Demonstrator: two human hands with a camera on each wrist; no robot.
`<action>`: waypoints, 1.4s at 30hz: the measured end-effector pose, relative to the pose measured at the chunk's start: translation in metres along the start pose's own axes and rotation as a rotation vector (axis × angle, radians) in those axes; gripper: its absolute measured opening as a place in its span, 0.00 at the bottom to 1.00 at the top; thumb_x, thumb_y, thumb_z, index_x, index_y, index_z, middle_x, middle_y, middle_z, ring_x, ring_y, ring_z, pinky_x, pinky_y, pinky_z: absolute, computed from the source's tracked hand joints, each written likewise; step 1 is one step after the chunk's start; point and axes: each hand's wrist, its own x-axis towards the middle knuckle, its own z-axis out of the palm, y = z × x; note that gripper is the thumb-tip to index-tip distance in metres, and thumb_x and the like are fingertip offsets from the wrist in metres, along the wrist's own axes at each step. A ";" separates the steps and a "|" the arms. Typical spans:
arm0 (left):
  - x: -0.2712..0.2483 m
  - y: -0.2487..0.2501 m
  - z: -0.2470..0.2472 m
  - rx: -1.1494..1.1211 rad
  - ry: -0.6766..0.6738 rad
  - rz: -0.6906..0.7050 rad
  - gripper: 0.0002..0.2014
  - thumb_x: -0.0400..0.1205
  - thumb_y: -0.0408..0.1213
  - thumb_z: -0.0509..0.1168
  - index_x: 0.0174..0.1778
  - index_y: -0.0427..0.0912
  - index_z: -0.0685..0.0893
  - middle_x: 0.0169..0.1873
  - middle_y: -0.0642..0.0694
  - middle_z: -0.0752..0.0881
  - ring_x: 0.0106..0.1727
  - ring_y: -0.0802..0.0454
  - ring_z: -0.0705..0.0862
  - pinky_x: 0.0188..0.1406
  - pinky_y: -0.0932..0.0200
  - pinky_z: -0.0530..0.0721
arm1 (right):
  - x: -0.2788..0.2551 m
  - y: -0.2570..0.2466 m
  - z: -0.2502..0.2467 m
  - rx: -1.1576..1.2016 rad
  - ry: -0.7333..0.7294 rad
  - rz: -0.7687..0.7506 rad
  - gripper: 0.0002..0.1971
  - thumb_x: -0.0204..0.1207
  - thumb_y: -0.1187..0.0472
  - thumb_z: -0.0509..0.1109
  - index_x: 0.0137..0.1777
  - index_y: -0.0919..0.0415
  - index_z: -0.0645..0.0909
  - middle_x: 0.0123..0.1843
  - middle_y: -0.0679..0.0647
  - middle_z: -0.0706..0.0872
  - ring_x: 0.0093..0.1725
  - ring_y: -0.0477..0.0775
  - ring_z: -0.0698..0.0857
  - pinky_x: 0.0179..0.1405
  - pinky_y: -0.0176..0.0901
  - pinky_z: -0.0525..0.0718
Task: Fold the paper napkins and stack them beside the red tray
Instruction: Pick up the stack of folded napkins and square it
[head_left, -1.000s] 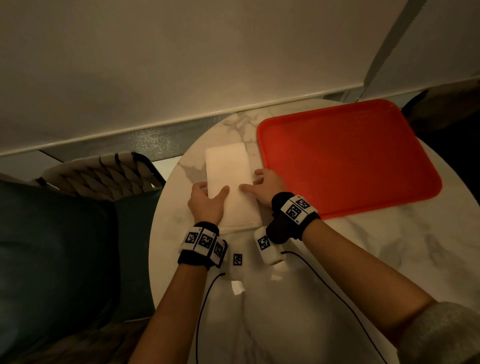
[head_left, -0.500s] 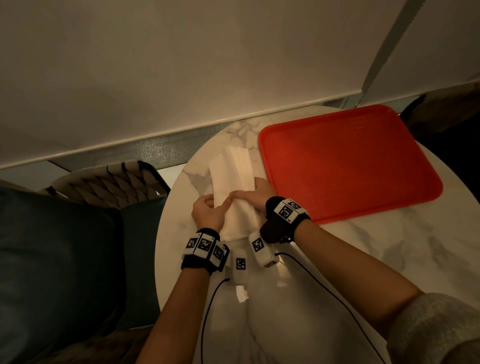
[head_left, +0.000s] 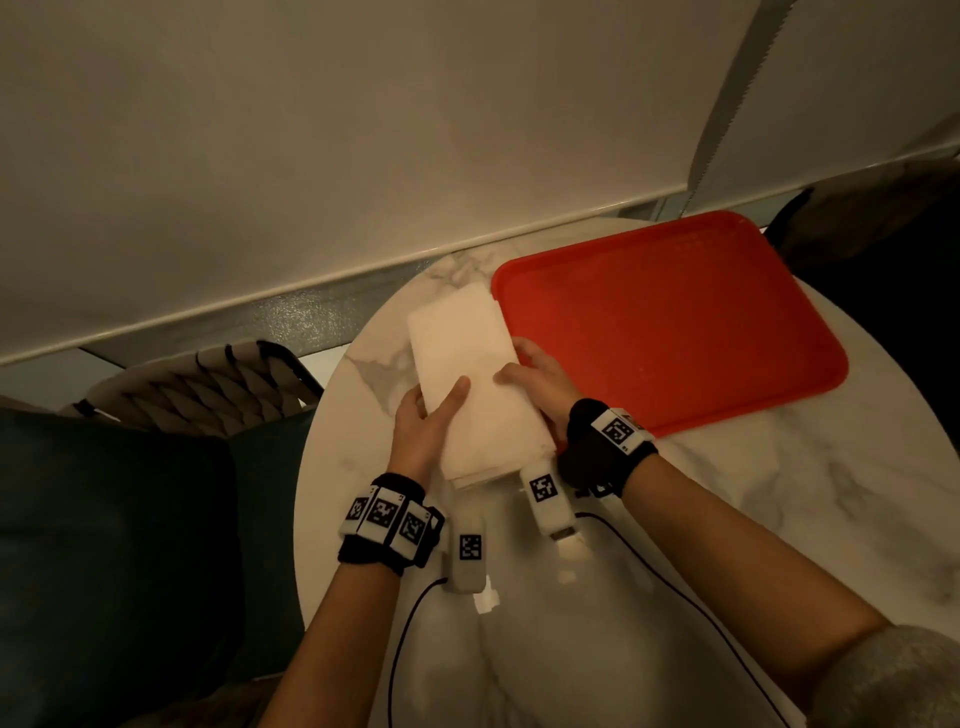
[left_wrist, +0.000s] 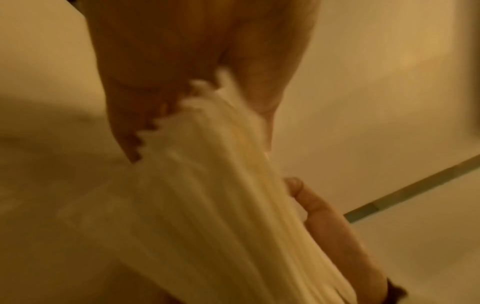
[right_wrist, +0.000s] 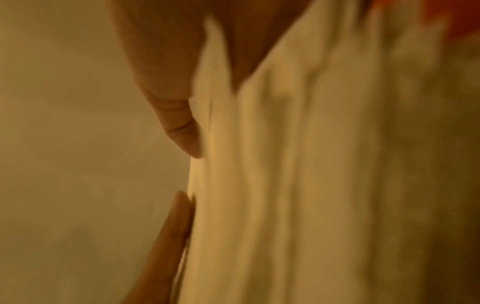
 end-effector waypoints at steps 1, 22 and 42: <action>-0.002 0.006 0.009 -0.020 -0.060 0.002 0.22 0.79 0.47 0.71 0.65 0.39 0.80 0.57 0.44 0.89 0.56 0.49 0.89 0.51 0.53 0.88 | -0.002 -0.004 -0.009 0.007 0.010 -0.013 0.24 0.75 0.69 0.66 0.72 0.57 0.73 0.60 0.59 0.85 0.53 0.58 0.86 0.52 0.51 0.85; 0.029 -0.017 0.109 0.302 -0.217 0.157 0.35 0.81 0.26 0.63 0.83 0.47 0.59 0.70 0.45 0.79 0.68 0.50 0.80 0.68 0.46 0.81 | 0.015 0.015 -0.114 -0.534 0.145 -0.082 0.40 0.79 0.57 0.69 0.85 0.54 0.50 0.84 0.54 0.59 0.81 0.57 0.63 0.75 0.46 0.63; 0.004 -0.029 0.113 0.817 -0.205 0.427 0.37 0.83 0.30 0.62 0.85 0.40 0.50 0.84 0.37 0.48 0.85 0.44 0.49 0.82 0.57 0.48 | 0.007 0.044 -0.116 -0.633 0.115 -0.215 0.38 0.79 0.60 0.69 0.83 0.41 0.53 0.86 0.50 0.52 0.84 0.52 0.55 0.70 0.36 0.53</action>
